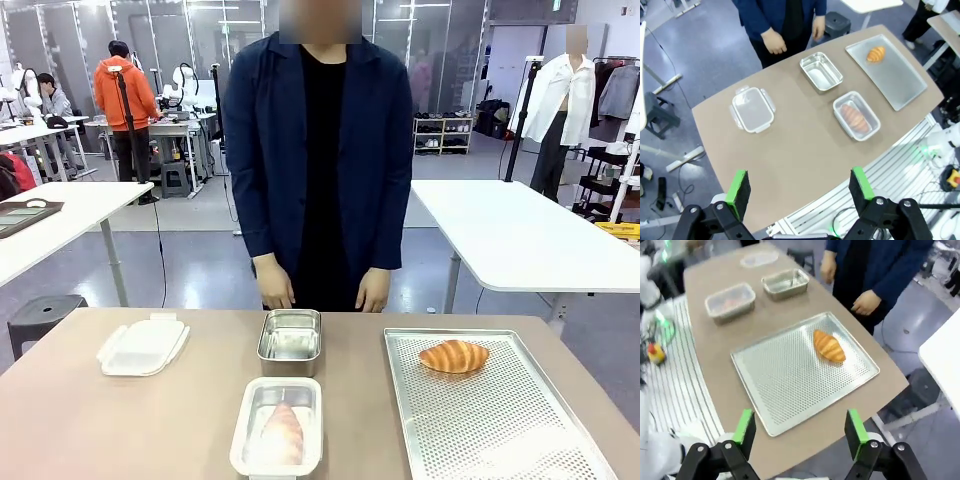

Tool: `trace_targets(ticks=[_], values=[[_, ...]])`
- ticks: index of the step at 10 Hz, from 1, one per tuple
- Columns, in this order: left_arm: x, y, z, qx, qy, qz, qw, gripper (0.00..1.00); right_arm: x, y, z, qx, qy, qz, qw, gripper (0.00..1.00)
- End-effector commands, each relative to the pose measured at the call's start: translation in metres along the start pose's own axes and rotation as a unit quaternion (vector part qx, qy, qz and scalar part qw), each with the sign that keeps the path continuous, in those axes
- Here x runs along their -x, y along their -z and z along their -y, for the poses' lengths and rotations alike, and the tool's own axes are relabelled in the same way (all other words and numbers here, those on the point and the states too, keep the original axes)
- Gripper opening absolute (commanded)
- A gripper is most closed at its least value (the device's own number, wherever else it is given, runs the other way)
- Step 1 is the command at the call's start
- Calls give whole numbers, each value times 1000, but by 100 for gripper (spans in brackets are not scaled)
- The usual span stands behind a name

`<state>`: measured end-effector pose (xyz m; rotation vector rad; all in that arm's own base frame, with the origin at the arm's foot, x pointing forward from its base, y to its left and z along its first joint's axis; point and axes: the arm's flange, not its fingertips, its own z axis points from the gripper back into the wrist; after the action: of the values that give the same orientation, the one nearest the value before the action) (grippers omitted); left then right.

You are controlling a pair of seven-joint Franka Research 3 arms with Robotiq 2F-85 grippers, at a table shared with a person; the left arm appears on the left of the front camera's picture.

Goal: Place the bread into the airtight container.
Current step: Pick up a Butter Roll and place it into an empty Airtight Container.

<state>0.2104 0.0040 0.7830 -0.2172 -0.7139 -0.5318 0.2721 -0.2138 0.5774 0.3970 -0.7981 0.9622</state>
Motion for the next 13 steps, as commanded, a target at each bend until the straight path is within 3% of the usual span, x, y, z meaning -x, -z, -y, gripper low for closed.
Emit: trace_targets(ticks=[1, 4, 6, 7, 10, 13], values=[[-1, 0, 1, 10, 8, 2, 1000, 100, -49, 53, 7, -8, -72, -133, 988, 90], [-1, 0, 1, 10, 8, 2, 1000, 100, -114, 152, 6, -32, -219, -280, 934, 90], [-1, 0, 1, 10, 8, 2, 1000, 100, -125, 218, 10, -43, -296, -303, 905, 90], [-1, 0, 1, 10, 8, 2, 1000, 100, -127, 246, 12, -34, -308, -311, 898, 90], [-1, 0, 1, 10, 8, 2, 1000, 100, -114, 287, 23, -21, -255, -317, 913, 90], [-1, 0, 1, 10, 8, 2, 1000, 100, -117, 285, 20, -41, -288, -310, 905, 90]])
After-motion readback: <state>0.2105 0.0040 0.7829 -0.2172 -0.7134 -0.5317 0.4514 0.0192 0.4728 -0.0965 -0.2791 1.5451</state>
